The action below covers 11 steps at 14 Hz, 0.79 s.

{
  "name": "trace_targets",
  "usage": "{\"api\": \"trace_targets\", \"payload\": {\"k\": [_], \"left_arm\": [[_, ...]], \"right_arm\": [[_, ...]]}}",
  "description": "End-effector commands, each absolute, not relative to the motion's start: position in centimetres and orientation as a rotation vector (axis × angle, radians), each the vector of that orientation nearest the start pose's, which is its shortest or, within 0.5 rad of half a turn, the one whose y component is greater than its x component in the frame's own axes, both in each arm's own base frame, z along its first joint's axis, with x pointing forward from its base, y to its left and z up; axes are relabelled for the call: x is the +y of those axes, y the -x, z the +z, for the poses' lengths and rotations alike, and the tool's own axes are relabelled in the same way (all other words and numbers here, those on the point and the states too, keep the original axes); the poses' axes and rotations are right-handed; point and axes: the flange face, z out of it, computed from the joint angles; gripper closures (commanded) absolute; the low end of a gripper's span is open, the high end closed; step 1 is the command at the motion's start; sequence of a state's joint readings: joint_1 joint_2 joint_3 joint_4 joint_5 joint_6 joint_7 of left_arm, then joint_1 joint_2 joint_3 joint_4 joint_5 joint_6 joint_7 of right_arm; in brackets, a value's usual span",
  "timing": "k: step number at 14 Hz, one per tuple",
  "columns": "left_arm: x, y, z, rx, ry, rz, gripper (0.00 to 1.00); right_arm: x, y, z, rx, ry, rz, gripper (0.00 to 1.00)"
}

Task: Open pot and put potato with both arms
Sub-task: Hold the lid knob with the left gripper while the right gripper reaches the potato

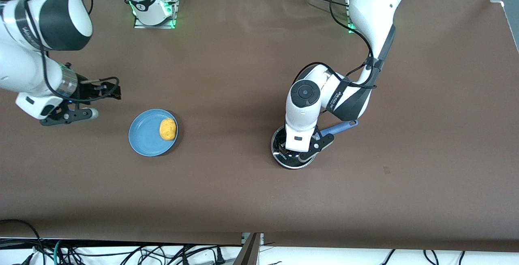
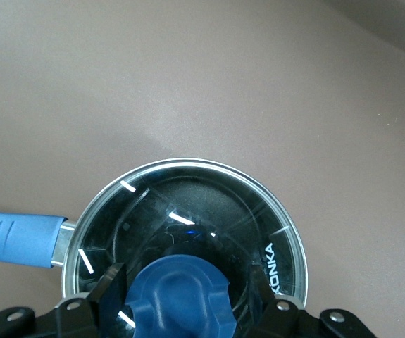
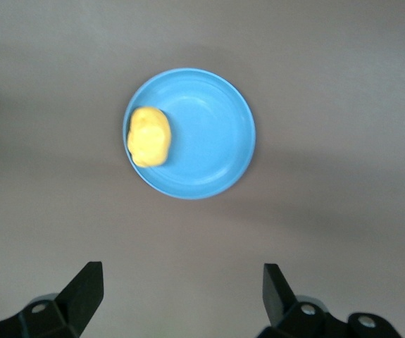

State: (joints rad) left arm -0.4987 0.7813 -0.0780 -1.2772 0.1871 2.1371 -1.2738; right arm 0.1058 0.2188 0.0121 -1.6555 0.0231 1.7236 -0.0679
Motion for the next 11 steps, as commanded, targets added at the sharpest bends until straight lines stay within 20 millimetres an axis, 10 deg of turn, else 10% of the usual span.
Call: {"api": "trace_targets", "payload": {"k": [1, 4, 7, 11], "left_arm": [[-39.4, -64.5, 29.2, -0.961, 2.96, -0.233, 0.29], [-39.4, -64.3, 29.0, -0.949, 2.958, -0.222, 0.53], [-39.2, -64.5, 29.5, -0.96, 2.962, -0.215, 0.59], [-37.6, -65.1, 31.9, -0.869, 2.968, -0.188, 0.61]], "right_arm": [[9.7, -60.1, 43.9, -0.274, 3.079, 0.211, 0.0], [11.1, -61.0, 38.3, -0.247, 3.075, 0.234, 0.0], [15.1, -61.6, 32.8, -0.261, 3.078, 0.232, 0.0], [15.8, -62.6, 27.0, -0.241, 3.085, 0.206, 0.0]]}}
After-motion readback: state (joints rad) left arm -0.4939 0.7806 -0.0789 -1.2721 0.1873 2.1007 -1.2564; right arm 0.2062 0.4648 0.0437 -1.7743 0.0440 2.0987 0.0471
